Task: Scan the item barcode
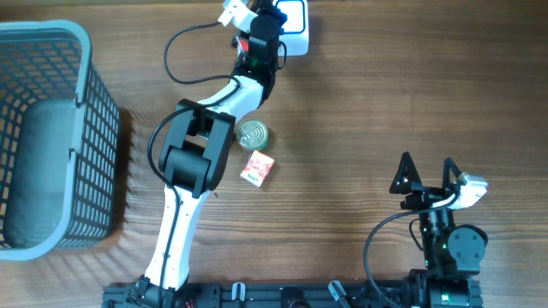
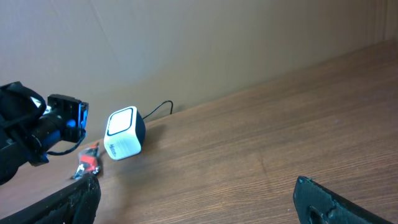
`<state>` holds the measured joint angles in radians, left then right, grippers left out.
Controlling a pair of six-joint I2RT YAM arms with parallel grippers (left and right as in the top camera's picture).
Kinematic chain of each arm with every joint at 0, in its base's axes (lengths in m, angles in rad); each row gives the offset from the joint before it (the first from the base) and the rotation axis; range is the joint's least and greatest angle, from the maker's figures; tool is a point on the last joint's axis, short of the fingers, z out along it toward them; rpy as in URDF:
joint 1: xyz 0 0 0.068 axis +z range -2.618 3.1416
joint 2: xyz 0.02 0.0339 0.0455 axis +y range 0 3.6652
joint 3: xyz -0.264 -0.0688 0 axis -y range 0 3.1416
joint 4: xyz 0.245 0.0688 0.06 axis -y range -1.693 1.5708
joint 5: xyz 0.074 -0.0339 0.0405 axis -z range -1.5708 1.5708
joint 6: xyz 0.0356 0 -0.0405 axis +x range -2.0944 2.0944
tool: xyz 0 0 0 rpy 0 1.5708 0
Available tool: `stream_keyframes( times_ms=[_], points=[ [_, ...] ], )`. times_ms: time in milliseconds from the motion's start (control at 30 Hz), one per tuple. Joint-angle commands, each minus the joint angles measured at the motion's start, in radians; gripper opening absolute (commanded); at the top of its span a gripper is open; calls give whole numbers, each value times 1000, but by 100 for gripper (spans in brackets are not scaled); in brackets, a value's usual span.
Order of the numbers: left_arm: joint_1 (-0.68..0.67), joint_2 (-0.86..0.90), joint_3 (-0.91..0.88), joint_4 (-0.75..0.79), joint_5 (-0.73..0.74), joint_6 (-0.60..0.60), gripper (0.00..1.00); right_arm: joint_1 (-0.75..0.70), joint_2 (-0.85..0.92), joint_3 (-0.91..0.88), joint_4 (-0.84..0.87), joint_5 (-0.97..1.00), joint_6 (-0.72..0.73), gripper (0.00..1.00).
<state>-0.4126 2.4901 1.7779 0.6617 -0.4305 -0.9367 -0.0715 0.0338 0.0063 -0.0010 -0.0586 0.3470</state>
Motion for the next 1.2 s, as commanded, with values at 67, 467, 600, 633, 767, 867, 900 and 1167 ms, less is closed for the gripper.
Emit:
stream_keyframes(
  times_ms=[67, 467, 600, 633, 767, 867, 900, 1167],
  points=[
    [-3, 26, 23, -4, -25, 26, 4, 3, -5, -1, 2, 6, -4, 100],
    [3, -158, 23, -451, -84, 143, 4, 3, -5, -1, 2, 6, -4, 100],
    [31, -260, 23, -693, -87, 47, 4, 3, -5, -1, 2, 6, -4, 100],
    [42, -277, 23, -731, -87, 18, 4, 3, -5, -1, 2, 6, -4, 100],
    [76, -294, 22, -826, -47, -39, 38, 3, -5, -1, 2, 6, -4, 100],
    [83, -281, 22, -831, -40, -41, 100, 3, -5, -1, 2, 6, -5, 100],
    [83, -277, 22, -832, -32, -40, 97, 3, -5, -1, 2, 6, -4, 100],
    [113, -167, 22, -908, 110, -163, 78, 3, -5, -1, 2, 6, -5, 100]
  ],
)
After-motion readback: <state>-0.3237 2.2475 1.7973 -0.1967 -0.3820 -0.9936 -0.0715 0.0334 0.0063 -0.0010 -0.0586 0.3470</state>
